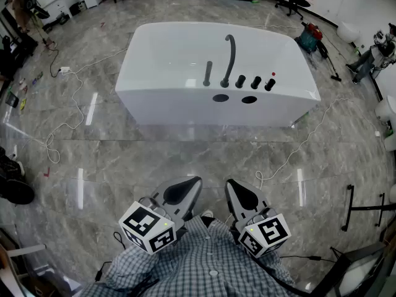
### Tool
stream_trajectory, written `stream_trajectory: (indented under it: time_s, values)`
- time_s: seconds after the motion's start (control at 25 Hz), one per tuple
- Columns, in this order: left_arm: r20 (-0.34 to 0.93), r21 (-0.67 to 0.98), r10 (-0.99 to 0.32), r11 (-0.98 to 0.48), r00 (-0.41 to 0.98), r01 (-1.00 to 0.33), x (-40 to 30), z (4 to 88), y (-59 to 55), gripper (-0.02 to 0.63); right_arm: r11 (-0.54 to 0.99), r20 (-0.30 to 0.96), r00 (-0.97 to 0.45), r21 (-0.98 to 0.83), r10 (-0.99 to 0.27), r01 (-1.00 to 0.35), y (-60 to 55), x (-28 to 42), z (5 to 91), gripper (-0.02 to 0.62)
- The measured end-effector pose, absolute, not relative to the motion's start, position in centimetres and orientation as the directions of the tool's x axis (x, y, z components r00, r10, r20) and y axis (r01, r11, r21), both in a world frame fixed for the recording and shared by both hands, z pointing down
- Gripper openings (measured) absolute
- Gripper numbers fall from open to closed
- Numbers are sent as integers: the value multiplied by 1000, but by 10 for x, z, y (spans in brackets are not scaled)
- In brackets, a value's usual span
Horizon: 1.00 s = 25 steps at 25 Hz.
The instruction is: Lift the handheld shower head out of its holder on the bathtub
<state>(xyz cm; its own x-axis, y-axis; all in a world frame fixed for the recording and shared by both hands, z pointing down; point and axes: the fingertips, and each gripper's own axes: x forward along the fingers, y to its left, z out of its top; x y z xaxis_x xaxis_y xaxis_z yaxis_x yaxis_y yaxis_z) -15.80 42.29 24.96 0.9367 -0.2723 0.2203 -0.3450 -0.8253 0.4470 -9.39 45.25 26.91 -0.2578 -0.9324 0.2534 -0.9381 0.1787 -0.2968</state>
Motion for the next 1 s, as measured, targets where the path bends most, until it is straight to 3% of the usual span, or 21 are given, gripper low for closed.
stream_trajectory:
  time_s: [1.0]
  values:
    - [235, 435, -322, -809, 917, -395, -161, 246, 439, 2, 129, 214, -201, -308, -956, -943, 471, -62, 260, 18]
